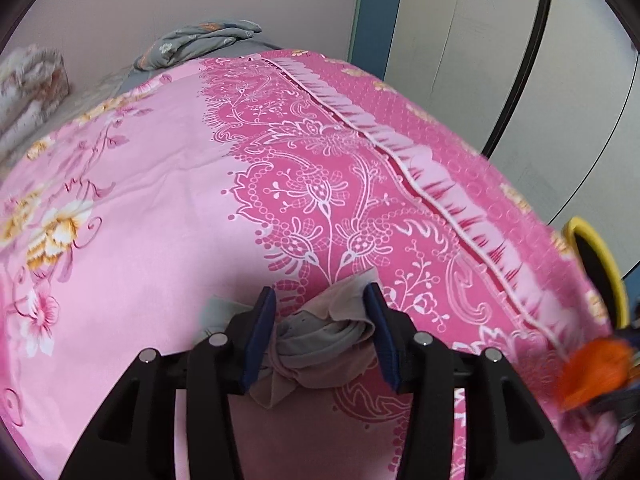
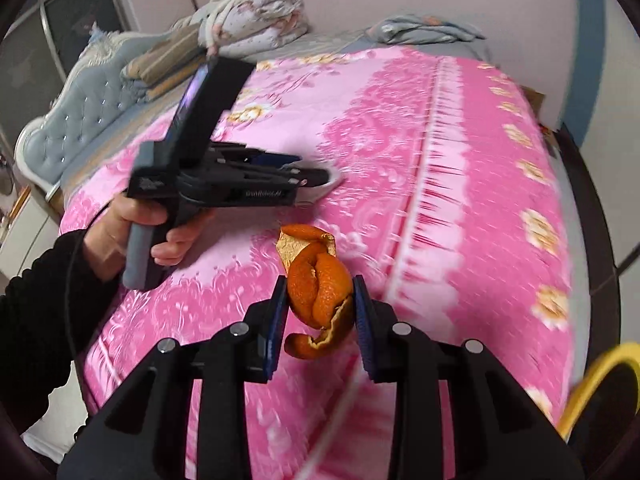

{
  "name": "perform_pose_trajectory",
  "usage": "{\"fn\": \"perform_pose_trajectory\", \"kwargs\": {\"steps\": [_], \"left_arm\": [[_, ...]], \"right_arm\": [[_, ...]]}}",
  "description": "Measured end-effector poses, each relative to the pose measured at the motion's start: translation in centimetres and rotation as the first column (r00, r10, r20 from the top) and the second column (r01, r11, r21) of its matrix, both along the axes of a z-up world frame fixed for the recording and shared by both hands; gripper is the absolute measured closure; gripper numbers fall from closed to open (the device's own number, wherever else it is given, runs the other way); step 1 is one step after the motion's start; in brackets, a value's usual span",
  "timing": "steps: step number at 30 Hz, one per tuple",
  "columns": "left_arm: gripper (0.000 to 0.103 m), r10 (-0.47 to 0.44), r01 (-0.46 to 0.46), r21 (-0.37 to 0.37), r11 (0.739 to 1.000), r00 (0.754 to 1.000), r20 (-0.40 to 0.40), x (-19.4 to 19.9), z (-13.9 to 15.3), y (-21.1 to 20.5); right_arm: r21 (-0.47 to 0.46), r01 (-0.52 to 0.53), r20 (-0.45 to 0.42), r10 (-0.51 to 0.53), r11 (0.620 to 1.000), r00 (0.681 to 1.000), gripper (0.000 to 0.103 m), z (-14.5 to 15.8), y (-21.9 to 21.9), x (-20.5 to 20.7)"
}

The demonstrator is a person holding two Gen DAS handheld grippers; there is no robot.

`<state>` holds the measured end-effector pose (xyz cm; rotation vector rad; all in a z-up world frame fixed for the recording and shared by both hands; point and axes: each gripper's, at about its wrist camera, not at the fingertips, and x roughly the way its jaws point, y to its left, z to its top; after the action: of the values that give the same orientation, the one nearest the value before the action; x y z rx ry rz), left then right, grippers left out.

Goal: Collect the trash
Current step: 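Grasp the orange peel with the right gripper while the left gripper grasps the white tissue, then carry the orange peel and white tissue over the yellow bin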

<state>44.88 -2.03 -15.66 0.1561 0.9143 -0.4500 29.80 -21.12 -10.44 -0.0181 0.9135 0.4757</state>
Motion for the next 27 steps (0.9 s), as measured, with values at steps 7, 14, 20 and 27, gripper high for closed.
{"fn": "perform_pose_trajectory", "kwargs": {"steps": [7,14,20,27], "left_arm": [[0.081,0.024,-0.031,0.108,0.994,0.998,0.063,-1.1,0.5,-1.9],[0.087,0.091,-0.099,0.072,0.993,0.990,0.111,-3.5,4.0,-2.8],[0.087,0.089,-0.088,-0.019,0.996,0.967,0.238,-9.0,10.7,-5.6],[0.087,0.095,-0.059,-0.111,0.992,0.933,0.348,-15.8,17.1,-10.0]], "right_arm": [[0.074,0.145,0.063,-0.150,0.987,0.987,0.073,3.5,-5.9,-3.9],[0.124,0.222,0.142,-0.239,0.967,0.961,0.073,6.8,-10.1,-7.7],[0.165,0.286,0.234,-0.319,0.944,0.919,0.073,9.8,-14.3,-12.3],[0.214,0.371,0.321,-0.424,0.904,0.847,0.073,12.0,-18.5,-16.5]]}}
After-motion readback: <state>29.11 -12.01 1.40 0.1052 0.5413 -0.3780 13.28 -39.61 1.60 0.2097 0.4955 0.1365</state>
